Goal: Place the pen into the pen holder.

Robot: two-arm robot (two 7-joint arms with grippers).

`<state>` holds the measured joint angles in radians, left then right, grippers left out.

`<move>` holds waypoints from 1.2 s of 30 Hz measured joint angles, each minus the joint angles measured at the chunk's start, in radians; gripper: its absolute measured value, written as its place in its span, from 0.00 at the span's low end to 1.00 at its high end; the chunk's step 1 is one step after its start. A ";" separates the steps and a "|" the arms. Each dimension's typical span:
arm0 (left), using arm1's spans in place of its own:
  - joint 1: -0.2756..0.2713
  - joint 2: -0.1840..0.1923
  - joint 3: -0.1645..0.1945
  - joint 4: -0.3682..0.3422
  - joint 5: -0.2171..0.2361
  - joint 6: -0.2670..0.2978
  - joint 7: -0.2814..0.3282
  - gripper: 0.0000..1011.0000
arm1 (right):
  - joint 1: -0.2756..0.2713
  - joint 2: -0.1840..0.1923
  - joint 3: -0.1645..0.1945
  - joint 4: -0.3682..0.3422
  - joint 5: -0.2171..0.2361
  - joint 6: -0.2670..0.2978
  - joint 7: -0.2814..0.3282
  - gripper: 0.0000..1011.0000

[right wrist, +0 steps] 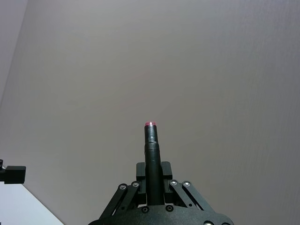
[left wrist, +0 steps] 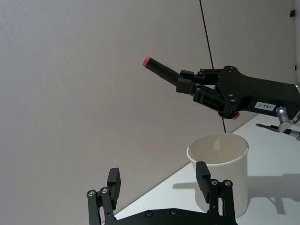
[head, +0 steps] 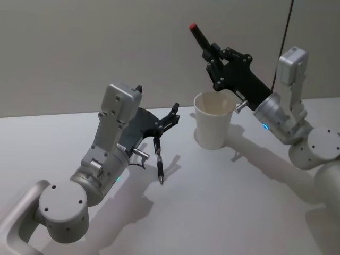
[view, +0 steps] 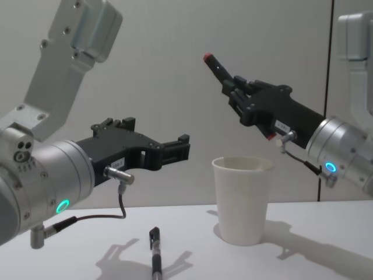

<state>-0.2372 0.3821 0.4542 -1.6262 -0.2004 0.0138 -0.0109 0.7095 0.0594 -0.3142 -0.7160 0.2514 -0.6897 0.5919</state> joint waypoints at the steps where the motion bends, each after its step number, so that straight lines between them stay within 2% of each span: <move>1: 0.000 0.000 0.000 0.000 0.000 0.000 0.000 0.99 | 0.003 -0.002 -0.001 0.007 -0.001 -0.004 0.000 0.18; 16: 0.000 0.000 0.000 0.000 0.000 0.000 0.000 0.99 | 0.044 -0.025 -0.008 0.122 0.008 -0.047 0.007 0.18; 29: 0.000 0.000 0.000 0.000 0.000 0.000 0.000 0.99 | 0.047 -0.031 -0.010 0.147 0.017 -0.049 0.007 0.18; 35: 0.000 0.000 0.000 0.000 0.000 0.000 0.000 0.99 | 0.046 -0.031 -0.011 0.151 0.020 -0.048 0.005 0.32; 36: 0.000 0.000 0.000 0.000 0.000 0.000 0.000 0.99 | 0.046 -0.031 -0.011 0.151 0.020 -0.048 0.005 0.39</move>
<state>-0.2372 0.3821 0.4542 -1.6262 -0.2004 0.0138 -0.0109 0.7551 0.0281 -0.3250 -0.5645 0.2714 -0.7380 0.5970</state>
